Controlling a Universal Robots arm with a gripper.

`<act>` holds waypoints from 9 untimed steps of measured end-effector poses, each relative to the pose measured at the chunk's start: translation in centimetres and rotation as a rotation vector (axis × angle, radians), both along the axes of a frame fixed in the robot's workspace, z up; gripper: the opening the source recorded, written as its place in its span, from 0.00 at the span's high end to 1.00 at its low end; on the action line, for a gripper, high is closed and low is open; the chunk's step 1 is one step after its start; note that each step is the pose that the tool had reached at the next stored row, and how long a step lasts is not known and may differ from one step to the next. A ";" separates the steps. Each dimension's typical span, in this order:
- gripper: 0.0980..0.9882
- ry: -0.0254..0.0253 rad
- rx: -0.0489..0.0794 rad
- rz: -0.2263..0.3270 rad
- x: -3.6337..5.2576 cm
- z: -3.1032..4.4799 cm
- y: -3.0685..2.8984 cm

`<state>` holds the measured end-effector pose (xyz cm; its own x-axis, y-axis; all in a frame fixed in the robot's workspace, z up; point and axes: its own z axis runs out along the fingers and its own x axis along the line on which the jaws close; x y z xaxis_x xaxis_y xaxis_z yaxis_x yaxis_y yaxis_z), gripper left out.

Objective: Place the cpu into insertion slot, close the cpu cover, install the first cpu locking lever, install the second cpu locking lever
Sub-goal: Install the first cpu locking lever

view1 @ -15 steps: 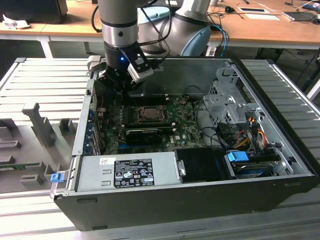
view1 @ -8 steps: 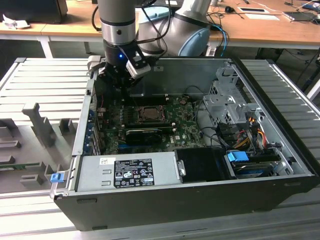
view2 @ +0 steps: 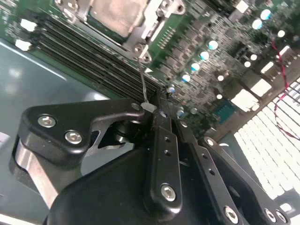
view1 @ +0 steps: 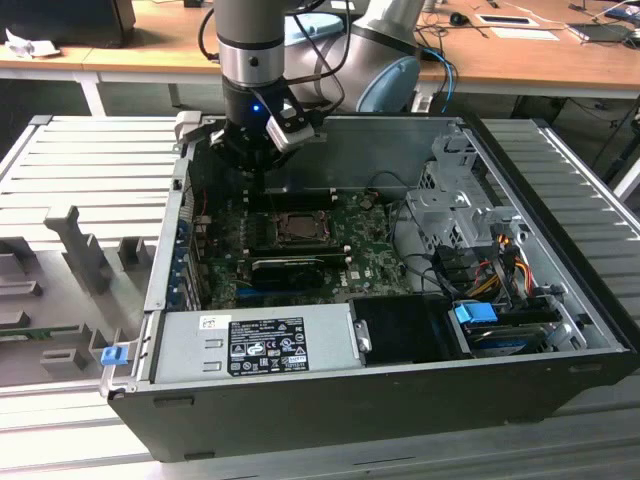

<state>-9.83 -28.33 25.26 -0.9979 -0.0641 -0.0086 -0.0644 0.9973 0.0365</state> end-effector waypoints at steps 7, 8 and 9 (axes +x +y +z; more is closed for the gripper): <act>0.99 0.0000 0.000 -0.001 2.71 -0.18 0.10; 0.99 0.0001 0.000 -0.001 2.94 -0.21 0.11; 0.99 0.0000 0.000 -0.003 3.48 -0.31 0.13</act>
